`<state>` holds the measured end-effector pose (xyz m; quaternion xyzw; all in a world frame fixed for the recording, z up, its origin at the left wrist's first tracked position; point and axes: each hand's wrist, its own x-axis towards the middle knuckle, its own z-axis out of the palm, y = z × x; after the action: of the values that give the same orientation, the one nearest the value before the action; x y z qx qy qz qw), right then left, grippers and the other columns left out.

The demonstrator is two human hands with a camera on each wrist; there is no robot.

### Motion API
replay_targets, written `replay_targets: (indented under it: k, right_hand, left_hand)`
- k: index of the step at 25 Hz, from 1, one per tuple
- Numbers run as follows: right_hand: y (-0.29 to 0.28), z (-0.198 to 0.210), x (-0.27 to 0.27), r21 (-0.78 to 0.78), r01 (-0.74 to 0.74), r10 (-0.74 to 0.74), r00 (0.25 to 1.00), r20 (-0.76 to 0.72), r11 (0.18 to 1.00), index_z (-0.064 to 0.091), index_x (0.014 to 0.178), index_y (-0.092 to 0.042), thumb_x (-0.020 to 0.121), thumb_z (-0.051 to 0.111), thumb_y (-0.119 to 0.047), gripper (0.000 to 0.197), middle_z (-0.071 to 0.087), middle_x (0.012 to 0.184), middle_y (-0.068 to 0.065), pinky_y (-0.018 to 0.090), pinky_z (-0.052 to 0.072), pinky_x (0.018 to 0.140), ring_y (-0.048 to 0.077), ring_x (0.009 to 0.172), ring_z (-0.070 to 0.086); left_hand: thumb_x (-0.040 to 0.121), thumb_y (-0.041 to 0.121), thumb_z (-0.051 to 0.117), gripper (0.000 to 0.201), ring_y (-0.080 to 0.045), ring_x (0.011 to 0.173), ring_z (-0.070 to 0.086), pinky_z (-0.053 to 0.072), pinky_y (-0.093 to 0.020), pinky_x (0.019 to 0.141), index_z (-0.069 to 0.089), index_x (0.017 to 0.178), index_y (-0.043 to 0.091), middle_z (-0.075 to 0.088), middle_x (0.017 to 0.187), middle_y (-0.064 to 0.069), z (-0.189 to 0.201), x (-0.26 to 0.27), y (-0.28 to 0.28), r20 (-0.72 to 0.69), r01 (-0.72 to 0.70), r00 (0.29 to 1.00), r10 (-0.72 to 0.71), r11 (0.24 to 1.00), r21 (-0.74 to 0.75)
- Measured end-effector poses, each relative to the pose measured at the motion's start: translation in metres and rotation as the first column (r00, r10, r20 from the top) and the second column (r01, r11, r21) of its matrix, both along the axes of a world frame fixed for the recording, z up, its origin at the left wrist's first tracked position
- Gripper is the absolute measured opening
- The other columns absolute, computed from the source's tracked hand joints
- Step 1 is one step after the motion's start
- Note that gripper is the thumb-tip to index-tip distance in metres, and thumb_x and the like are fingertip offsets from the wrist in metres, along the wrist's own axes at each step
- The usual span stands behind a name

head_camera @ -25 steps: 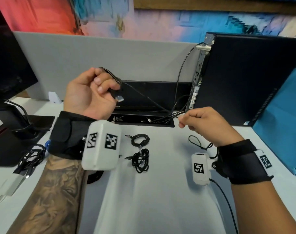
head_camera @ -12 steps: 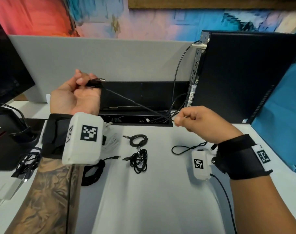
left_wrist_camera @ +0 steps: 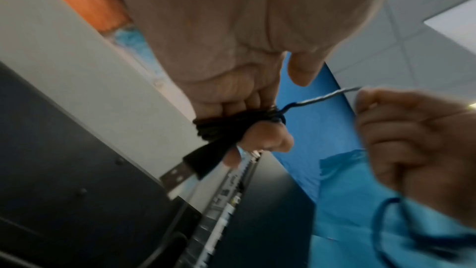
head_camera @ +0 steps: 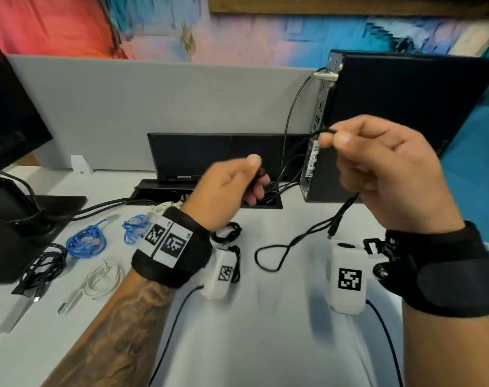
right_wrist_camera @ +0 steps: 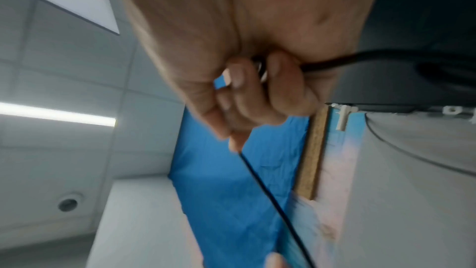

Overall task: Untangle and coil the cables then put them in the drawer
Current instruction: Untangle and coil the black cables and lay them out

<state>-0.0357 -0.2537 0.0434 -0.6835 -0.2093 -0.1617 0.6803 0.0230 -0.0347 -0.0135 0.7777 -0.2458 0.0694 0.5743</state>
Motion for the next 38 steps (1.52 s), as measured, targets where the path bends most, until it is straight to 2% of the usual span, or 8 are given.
replay_targets:
  k: [4, 8, 16, 21, 25, 27, 33, 38]
  right_hand:
    - [-0.018, -0.019, 0.021, 0.011, 0.200, -0.198, 0.976, -0.092, 0.980, 0.074, 0.086, -0.022, 0.101, 0.057, -0.019, 0.023, 0.043, 0.055, -0.011, 0.019, 0.025, 0.045, 0.007, 0.046, 0.031]
    - [-0.008, -0.041, 0.031, -0.163, -0.013, -0.031, 0.964, -0.263, 0.987, 0.071, 0.094, -0.025, 0.092, 0.070, -0.030, 0.005, 0.045, 0.057, -0.007, 0.019, 0.026, 0.044, 0.009, 0.050, 0.032]
    - [0.014, -0.057, 0.034, -0.370, -0.080, -0.044, 0.948, -0.317, 0.926, 0.059, 0.082, -0.024, 0.100, 0.060, -0.031, 0.020, 0.045, 0.056, -0.006, 0.023, 0.029, 0.046, 0.010, 0.048, 0.033]
    - [0.033, -0.045, 0.019, -0.628, -0.111, -0.044, 0.973, -0.227, 0.770, 0.062, 0.079, -0.019, 0.102, 0.053, -0.037, 0.030, 0.050, 0.056, -0.012, 0.018, 0.037, 0.057, 0.001, 0.051, 0.040]
    - [0.031, -0.022, 0.004, -0.485, -0.046, -0.009, 0.994, -0.111, 0.873, 0.068, 0.082, -0.011, 0.102, 0.055, -0.030, 0.031, 0.049, 0.054, -0.012, 0.014, 0.036, 0.055, 0.002, 0.051, 0.041]
    - [0.024, -0.015, 0.003, -0.309, 0.032, -0.049, 0.998, -0.049, 0.950, 0.071, 0.089, -0.009, 0.099, 0.060, -0.020, 0.019, 0.052, 0.054, -0.014, 0.008, 0.036, 0.052, 0.000, 0.049, 0.043]
    - [0.015, -0.025, 0.015, -0.272, 0.273, -0.270, 0.962, 0.049, 0.923, 0.072, 0.096, -0.018, 0.102, 0.057, -0.019, 0.017, 0.056, 0.056, -0.023, 0.009, 0.035, 0.049, -0.001, 0.049, 0.047]
    - [0.046, -0.035, 0.013, -0.387, 0.109, -0.110, 0.994, 0.018, 0.916, 0.073, 0.098, -0.016, 0.105, 0.052, -0.017, 0.023, 0.057, 0.057, -0.027, 0.005, 0.038, 0.055, -0.007, 0.055, 0.055]
  left_hand:
    - [0.096, 0.035, 0.045, 0.040, -0.010, 0.047, 0.043, 0.046, -0.038, 0.067, 0.066, 0.067, 0.017, 0.046, 0.053, 0.004, 0.013, -0.015, -0.006, -0.250, 0.271, 0.909, -0.333, 0.929, -0.253]
    - [0.100, 0.032, 0.040, 0.040, -0.005, 0.044, 0.036, 0.048, -0.023, 0.061, 0.060, 0.069, 0.015, 0.041, 0.053, 0.008, 0.035, -0.008, 0.020, -0.131, 0.249, 0.687, -0.714, 0.401, -0.882]
    - [0.098, 0.000, 0.034, 0.020, -0.021, 0.050, 0.054, 0.052, -0.042, 0.077, 0.053, 0.093, -0.002, 0.057, 0.072, -0.013, 0.046, 0.017, 0.063, -0.116, -0.215, 0.899, -0.423, -0.194, -0.957]
    - [0.100, 0.002, 0.039, 0.022, -0.017, 0.072, 0.070, 0.053, -0.037, 0.085, 0.059, 0.091, 0.003, 0.070, 0.081, -0.010, 0.025, 0.029, 0.055, -0.245, -0.225, 0.956, -0.159, 0.137, -0.965]
    - [0.100, 0.002, 0.049, 0.019, -0.017, 0.077, 0.069, 0.057, -0.040, 0.082, 0.067, 0.098, 0.007, 0.073, 0.086, -0.007, 0.004, 0.020, 0.018, -0.015, -0.194, 0.976, 0.219, 0.827, -0.528]
    - [0.101, 0.009, 0.049, 0.021, -0.016, 0.070, 0.065, 0.054, -0.047, 0.074, 0.069, 0.095, 0.006, 0.070, 0.081, -0.007, -0.002, 0.006, 0.003, -0.002, -0.087, 0.996, 0.089, 0.970, -0.225]
    - [0.096, 0.014, 0.042, 0.027, -0.013, 0.055, 0.046, 0.051, -0.033, 0.073, 0.063, 0.084, 0.004, 0.052, 0.065, -0.003, 0.018, -0.018, 0.001, -0.298, 0.425, 0.819, -0.491, 0.867, -0.260]
    - [0.092, 0.018, 0.045, 0.021, -0.011, 0.058, 0.047, 0.053, -0.033, 0.081, 0.061, 0.092, 0.006, 0.052, 0.071, 0.000, 0.034, -0.015, 0.017, -0.127, 0.381, 0.530, -0.838, 0.369, -0.848]
